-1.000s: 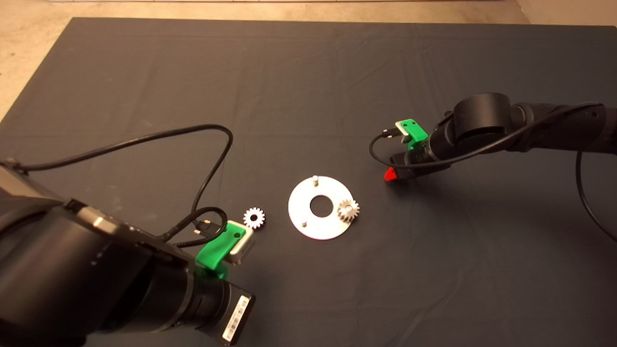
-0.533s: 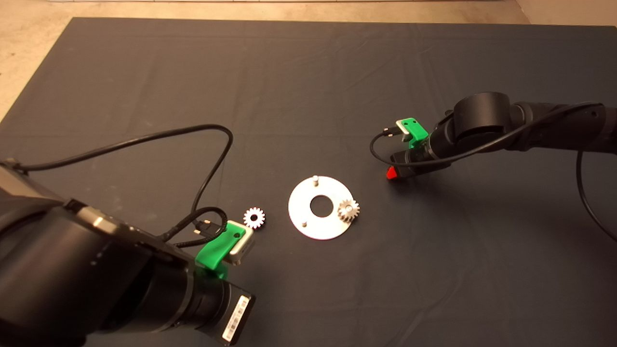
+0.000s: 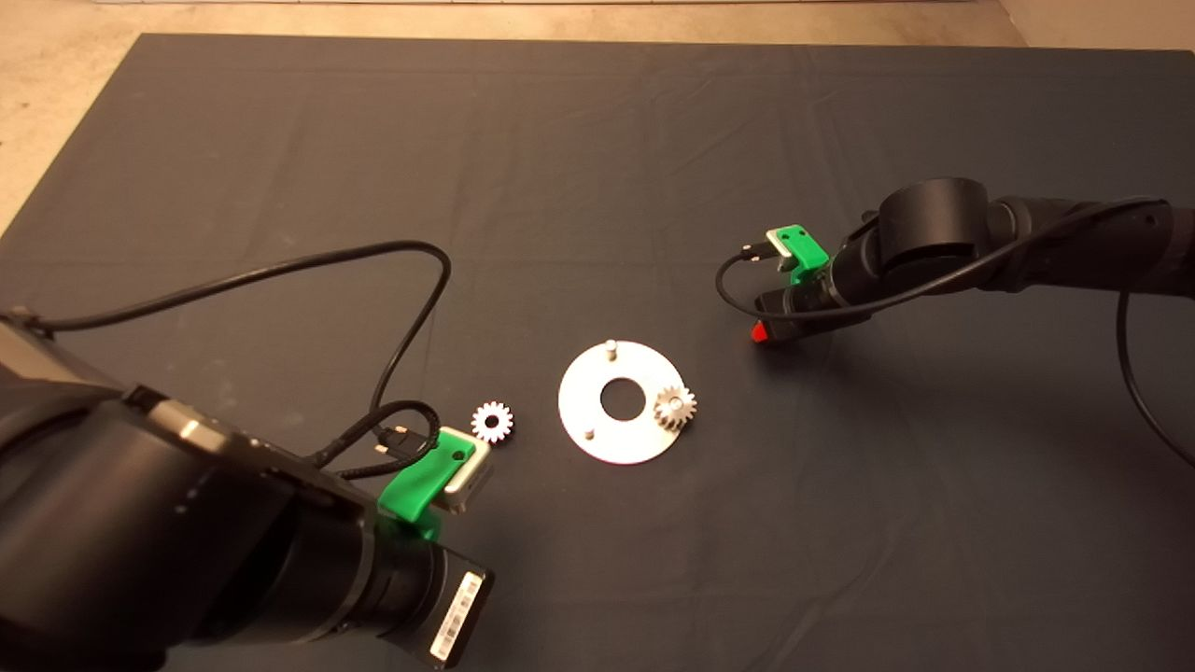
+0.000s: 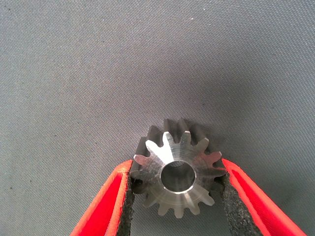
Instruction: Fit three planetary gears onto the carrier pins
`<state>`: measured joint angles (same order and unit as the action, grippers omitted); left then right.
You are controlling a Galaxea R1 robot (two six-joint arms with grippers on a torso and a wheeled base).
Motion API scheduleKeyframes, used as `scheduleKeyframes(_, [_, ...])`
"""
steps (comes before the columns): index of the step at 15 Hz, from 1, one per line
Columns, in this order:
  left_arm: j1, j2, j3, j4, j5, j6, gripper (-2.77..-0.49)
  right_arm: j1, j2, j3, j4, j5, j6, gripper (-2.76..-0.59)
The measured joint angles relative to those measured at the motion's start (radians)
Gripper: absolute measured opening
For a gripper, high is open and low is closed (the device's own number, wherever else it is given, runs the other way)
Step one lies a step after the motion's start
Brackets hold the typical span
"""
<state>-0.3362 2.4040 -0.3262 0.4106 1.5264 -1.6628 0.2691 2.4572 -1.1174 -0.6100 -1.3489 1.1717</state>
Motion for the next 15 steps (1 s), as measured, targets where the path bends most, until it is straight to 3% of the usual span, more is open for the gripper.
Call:
scheduleKeyframes(10, [0.0, -0.005, 0.0, 0.0, 0.0, 0.0, -2.23, 0.0, -0.003, 0.001, -0.001, 0.0, -0.001, -2.34])
scheduleKeyframes(13, [0.0, -0.005, 0.0, 0.0, 0.0, 0.0, -2.23, 0.0, -0.003, 0.023, -0.003, -0.012, 0.001, -2.36])
scheduleKeyframes(15, [0.0, -0.008, 0.0, 0.0, 0.0, 0.001, -2.23, 0.0, 0.001, 0.039, -0.003, -0.012, 0.004, -2.39])
